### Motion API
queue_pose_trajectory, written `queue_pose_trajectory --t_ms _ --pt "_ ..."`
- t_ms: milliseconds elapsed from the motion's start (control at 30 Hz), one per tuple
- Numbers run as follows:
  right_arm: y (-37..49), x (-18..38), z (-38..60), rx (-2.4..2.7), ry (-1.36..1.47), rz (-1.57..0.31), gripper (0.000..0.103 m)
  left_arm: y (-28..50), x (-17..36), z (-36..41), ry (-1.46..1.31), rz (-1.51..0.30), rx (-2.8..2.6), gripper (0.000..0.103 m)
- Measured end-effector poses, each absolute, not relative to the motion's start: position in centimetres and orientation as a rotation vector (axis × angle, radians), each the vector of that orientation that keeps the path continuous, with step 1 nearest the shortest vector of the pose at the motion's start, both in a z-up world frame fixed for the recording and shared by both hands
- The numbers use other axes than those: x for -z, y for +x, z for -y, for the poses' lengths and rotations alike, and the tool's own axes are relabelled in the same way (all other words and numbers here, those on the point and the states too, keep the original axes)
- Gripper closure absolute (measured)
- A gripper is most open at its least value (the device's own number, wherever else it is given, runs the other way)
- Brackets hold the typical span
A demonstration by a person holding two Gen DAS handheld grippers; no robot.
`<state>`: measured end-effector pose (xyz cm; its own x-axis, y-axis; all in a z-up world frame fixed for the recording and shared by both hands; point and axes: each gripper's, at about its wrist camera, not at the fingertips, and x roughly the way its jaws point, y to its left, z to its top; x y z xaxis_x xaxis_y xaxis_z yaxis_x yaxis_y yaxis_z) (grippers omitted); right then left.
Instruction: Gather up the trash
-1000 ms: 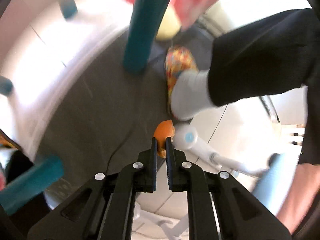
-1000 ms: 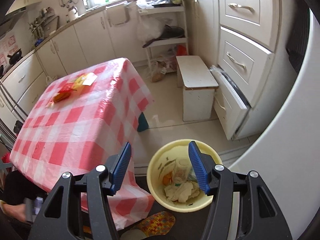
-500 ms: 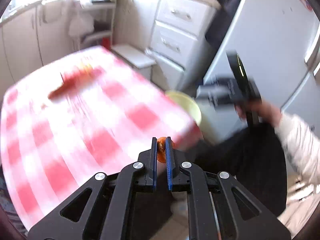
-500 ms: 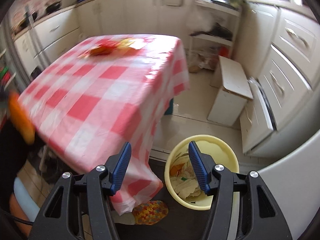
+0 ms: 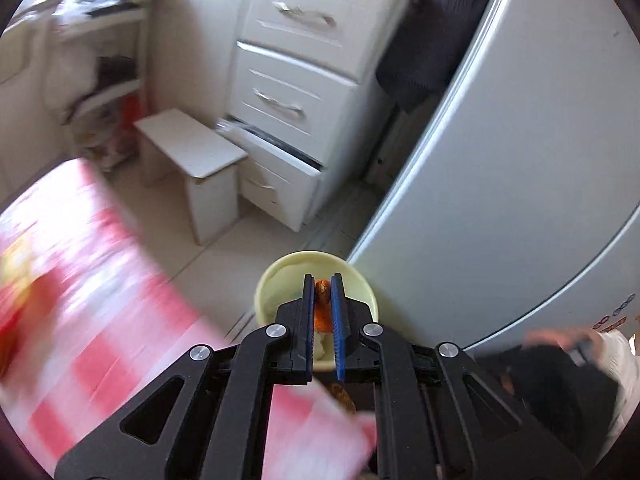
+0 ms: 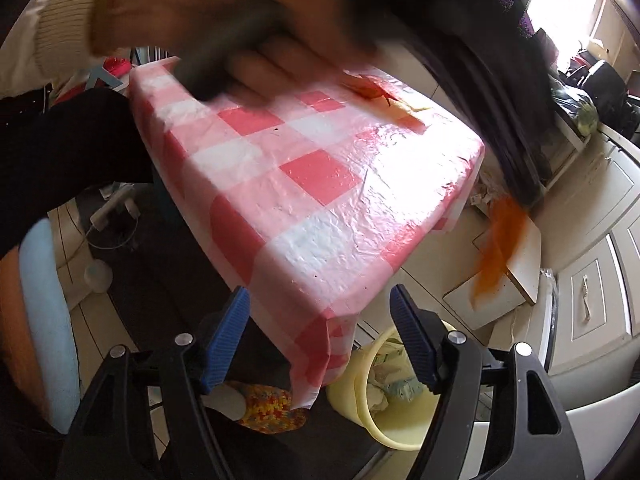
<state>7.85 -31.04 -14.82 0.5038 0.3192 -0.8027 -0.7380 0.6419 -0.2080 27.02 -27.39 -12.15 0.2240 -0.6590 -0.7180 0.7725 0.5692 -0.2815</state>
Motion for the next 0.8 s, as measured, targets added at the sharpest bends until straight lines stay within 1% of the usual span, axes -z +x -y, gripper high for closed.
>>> queue_pose_trajectory --t_ms 67,133,167,233,267,300,333,400,433,533,600,633,700,800 --pt "8.2 14.8 31.2 -0.682 -0.564 -0.811 0.03 28.4 14.0 31.1 0.194 -0.956 0.988 0.094" --pt "8.5 14.8 31.5 -0.679 -0.545 -0.817 0.03 29.1 16.0 33.7 0.237 -0.992 0.963 0.094" --pt "8.9 14.8 31.8 -0.677 -0.531 -0.822 0.03 29.2 17.0 34.8 0.251 -1.009 0.958 0.091" --pt "9.3 14.8 32.1 -0.671 -0.517 -0.828 0.03 29.6 18.1 36.0 0.262 -1.03 0.932 0.077" --pt "9.3 14.7 32.2 -0.669 -0.512 -0.83 0.03 29.6 18.2 36.0 0.253 -1.025 0.921 0.062" --pt "9.4 14.7 32.3 -0.666 -0.502 -0.833 0.029 29.7 18.1 36.0 0.235 -1.015 0.923 0.052" --pt "9.5 14.6 32.2 -0.666 -0.495 -0.835 0.029 29.7 17.9 35.8 0.217 -1.006 0.925 0.049" --pt "9.6 14.5 32.0 -0.666 -0.493 -0.837 0.029 29.6 17.5 34.5 0.181 -0.992 0.922 0.042" --pt "9.7 14.5 31.9 -0.662 -0.493 -0.839 0.028 29.6 17.2 33.8 0.167 -0.984 0.917 0.04" --pt "10.6 14.2 32.1 -0.62 -0.471 -0.842 0.023 29.3 16.0 30.7 0.139 -0.95 0.868 0.028" --pt "11.2 13.6 32.6 -0.592 -0.436 -0.833 0.022 29.0 15.1 28.0 0.119 -0.919 0.823 0.022" --pt "11.4 13.4 32.7 -0.58 -0.418 -0.827 0.021 28.8 14.7 26.6 0.111 -0.901 0.801 0.021" --pt "12.1 12.7 32.9 -0.548 -0.38 -0.808 0.018 28.4 13.6 23.3 0.101 -0.859 0.739 0.013" --pt "13.0 12.1 32.7 -0.508 -0.343 -0.795 0.018 27.8 12.4 18.1 0.093 -0.804 0.644 0.009"
